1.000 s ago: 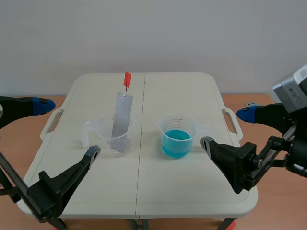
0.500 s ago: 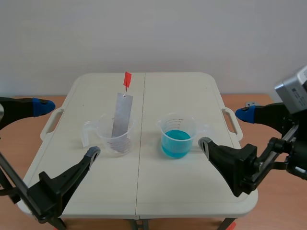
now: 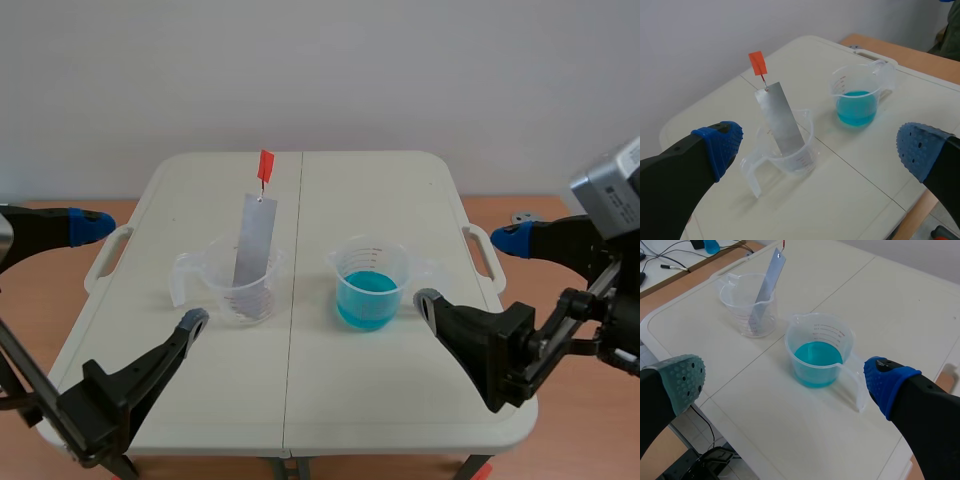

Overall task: Hold the metal plate by the orange handle, dip it into the blue solution, take it out and point at it, then put the plate back in the beaker on the left.
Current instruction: 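Return to the home posture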

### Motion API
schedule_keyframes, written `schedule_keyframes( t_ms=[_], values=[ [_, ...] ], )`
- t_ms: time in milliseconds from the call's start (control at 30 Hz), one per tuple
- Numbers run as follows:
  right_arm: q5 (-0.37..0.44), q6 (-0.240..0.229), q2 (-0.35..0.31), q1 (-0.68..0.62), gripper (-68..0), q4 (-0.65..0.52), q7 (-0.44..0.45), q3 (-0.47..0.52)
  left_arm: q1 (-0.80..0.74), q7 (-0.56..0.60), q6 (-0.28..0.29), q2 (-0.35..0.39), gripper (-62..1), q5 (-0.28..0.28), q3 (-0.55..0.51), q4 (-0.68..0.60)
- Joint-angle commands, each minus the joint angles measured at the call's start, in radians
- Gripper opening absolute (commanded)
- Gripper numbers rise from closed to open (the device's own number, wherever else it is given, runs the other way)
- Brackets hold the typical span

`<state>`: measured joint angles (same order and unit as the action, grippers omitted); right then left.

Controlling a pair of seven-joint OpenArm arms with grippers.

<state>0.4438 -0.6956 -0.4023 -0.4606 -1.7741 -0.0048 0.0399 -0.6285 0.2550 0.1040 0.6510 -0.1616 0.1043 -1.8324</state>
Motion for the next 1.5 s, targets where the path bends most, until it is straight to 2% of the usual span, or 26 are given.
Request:
schedule_keyframes(
  t_ms=[0, 1467],
  values=[
    [0.011, 0.000, -0.010, 0.006, -1.2, -0.027, 0.011, 0.008, 0.000, 0.010, -0.005, -0.002, 1.4, -0.006, -0.005, -0.014],
    [0.011, 0.000, -0.010, 0.006, -1.2, -0.027, 0.008, 0.008, 0.000, -0.020, -0.005, -0.002, 1.4, -0.006, -0.005, -0.014]
  ],
)
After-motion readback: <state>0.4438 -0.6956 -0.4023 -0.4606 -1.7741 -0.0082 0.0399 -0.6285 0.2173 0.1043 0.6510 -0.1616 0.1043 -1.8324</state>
